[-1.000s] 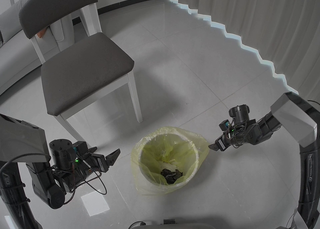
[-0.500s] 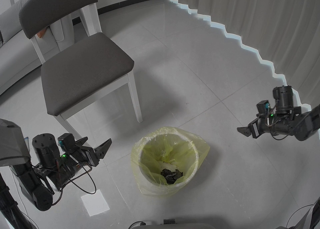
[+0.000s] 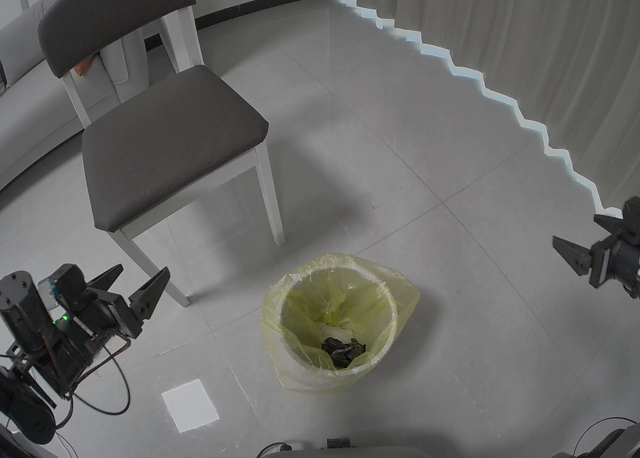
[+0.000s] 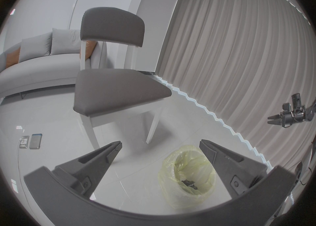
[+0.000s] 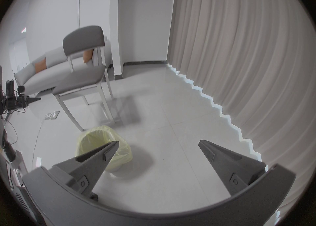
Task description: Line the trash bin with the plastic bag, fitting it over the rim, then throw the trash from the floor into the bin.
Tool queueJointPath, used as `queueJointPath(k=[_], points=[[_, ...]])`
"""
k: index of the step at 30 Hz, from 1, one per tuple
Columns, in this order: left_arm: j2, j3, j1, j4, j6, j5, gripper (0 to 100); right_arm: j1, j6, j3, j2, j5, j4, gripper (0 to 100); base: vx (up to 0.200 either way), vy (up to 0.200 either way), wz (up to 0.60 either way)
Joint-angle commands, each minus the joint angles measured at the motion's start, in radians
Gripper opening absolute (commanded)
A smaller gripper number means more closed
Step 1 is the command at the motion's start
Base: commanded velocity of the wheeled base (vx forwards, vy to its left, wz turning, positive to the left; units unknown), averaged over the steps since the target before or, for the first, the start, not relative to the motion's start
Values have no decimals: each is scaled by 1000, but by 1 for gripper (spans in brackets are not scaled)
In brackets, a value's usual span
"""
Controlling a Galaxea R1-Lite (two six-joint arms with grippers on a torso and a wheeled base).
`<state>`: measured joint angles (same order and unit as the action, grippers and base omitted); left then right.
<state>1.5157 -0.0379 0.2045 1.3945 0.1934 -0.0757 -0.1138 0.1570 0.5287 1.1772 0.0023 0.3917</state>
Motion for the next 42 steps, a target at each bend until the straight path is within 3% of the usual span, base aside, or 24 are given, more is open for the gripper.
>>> queueJointPath(k=[1, 5, 6, 9, 14, 19, 28, 32, 36, 40, 42], points=[[-588, -4, -19, -431, -22, -2, 100, 14, -82, -260, -533, -5, -57, 100, 0, 0, 0], [-871, -74, -11, -769, -22, -9, 100, 19, -85, -294, -774, 7, -243, 100, 0, 0, 0], [-977, -114, -8, -919, -20, -13, 100, 13, -90, -285, -872, 11, -346, 100, 0, 0, 0], [-1092, -158, -68, -1111, -12, -30, 100, 0, -99, -259, -1038, 10, -540, 100, 0, 0, 0], [-1243, -168, -103, -1152, -12, -108, 100, 6, -189, -210, -1078, -42, -634, 100, 0, 0, 0], [-1324, -162, -140, -1232, -17, -124, 100, 92, -203, -208, -1097, 11, -642, 100, 0, 0, 0], [-1428, -79, -143, -1281, -26, -118, 100, 111, -206, -302, -1171, 30, -639, 100, 0, 0, 0], [-1445, -17, -169, -1276, -91, -90, 100, 111, -175, -363, -1171, 42, -580, 100, 0, 0, 0], [-1516, 38, -211, -1299, -135, -90, 100, 111, -163, -441, -1171, 45, -430, 100, 0, 0, 0], [-1516, 38, -209, -1325, -111, -27, 100, 111, -145, -529, -1171, 36, -326, 100, 0, 0, 0], [-1516, 38, -209, -1327, -103, -6, 100, 111, -152, -529, -1171, 34, -343, 100, 0, 0, 0]])
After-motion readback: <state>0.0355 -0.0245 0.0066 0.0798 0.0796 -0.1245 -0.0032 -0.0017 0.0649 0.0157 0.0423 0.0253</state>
